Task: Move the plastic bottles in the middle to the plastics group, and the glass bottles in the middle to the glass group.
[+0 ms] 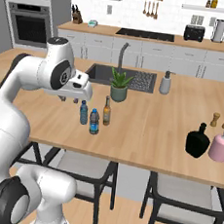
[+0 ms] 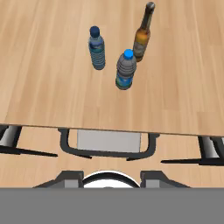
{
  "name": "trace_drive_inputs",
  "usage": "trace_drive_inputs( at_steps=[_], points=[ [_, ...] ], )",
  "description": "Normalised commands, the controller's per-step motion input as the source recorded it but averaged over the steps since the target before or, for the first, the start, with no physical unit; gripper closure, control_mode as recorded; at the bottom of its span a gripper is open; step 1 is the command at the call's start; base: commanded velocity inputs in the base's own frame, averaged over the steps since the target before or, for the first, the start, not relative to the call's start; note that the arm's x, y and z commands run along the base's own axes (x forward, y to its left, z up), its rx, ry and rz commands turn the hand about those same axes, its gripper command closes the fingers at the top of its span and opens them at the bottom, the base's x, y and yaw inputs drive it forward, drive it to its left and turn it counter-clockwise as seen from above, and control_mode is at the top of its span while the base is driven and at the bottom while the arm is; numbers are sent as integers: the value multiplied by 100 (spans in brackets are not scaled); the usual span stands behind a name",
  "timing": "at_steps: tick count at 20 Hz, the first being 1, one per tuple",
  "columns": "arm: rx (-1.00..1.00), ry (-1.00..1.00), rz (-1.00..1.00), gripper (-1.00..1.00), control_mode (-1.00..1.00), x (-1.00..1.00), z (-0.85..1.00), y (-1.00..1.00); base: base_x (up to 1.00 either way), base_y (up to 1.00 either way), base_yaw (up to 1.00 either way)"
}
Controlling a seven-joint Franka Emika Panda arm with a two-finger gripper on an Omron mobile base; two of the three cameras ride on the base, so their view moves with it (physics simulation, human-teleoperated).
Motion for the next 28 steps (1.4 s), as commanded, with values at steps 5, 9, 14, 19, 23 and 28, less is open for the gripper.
trace_drive_inputs(
  at_steps=[5, 9, 14, 19, 23, 28],
  points=[
    [-3, 0, 0, -100, -100, 0, -12, -7, 0, 0, 0],
    [-1, 0, 0, -100, -100, 1, -40, -37, 0, 0, 0],
    [1, 0, 0, -100, -100, 31, -44, -25, 0, 0, 0],
    [1, 0, 0, -100, -100, 59, -38, -3, 0, 0, 0],
    [1, 2, 0, -100, -100, 70, -31, 2, 0, 0, 0],
    [4, 7, 0, -100, -100, 62, -25, 0, 0, 0, 0]
  ],
)
